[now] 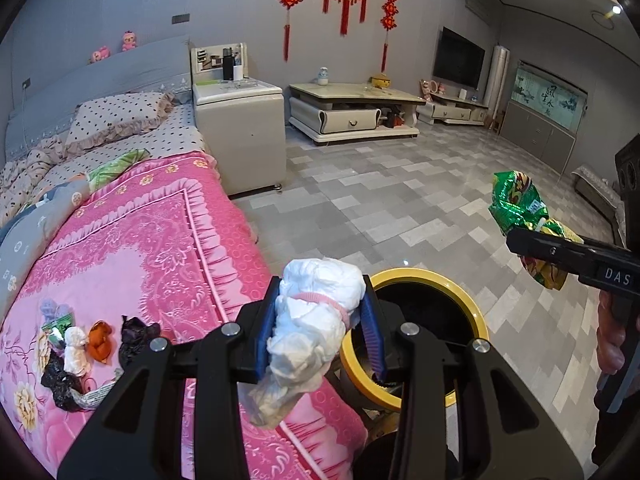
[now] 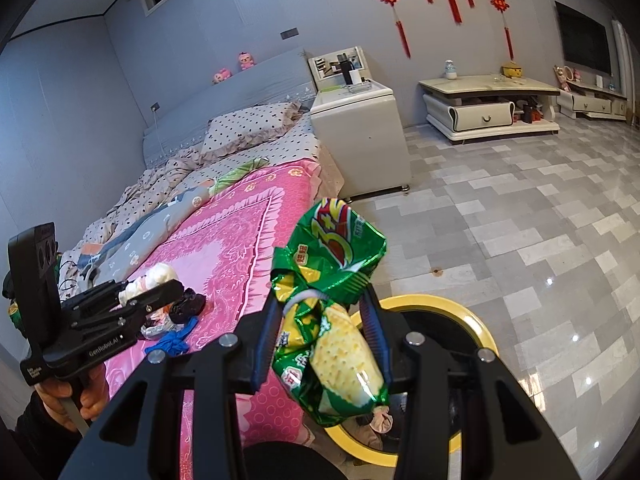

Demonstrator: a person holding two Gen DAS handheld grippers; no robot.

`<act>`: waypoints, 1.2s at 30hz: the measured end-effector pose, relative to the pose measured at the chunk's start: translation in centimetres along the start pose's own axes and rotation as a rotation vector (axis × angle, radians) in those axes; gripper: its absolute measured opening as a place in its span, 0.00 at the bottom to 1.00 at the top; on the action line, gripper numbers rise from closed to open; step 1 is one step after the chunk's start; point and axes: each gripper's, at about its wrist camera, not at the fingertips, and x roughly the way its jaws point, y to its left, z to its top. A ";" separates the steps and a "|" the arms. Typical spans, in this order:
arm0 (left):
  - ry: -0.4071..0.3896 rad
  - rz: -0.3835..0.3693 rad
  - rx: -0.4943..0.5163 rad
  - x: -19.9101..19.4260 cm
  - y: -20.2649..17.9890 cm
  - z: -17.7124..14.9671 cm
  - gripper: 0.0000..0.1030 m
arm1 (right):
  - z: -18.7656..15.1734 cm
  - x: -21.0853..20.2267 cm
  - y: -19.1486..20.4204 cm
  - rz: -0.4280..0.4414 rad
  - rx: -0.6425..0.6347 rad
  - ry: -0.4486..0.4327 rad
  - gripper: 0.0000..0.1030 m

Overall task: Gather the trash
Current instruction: 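Carry the tissue bundle and green wrapper to the trash bin, then open the left tool over the bin while the right tool drops the green wrapper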

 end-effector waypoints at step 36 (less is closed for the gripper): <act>0.046 -0.069 -0.018 6.5 -4.4 -1.5 0.74 | -0.7 1.3 -7.5 -0.153 0.193 -0.008 0.52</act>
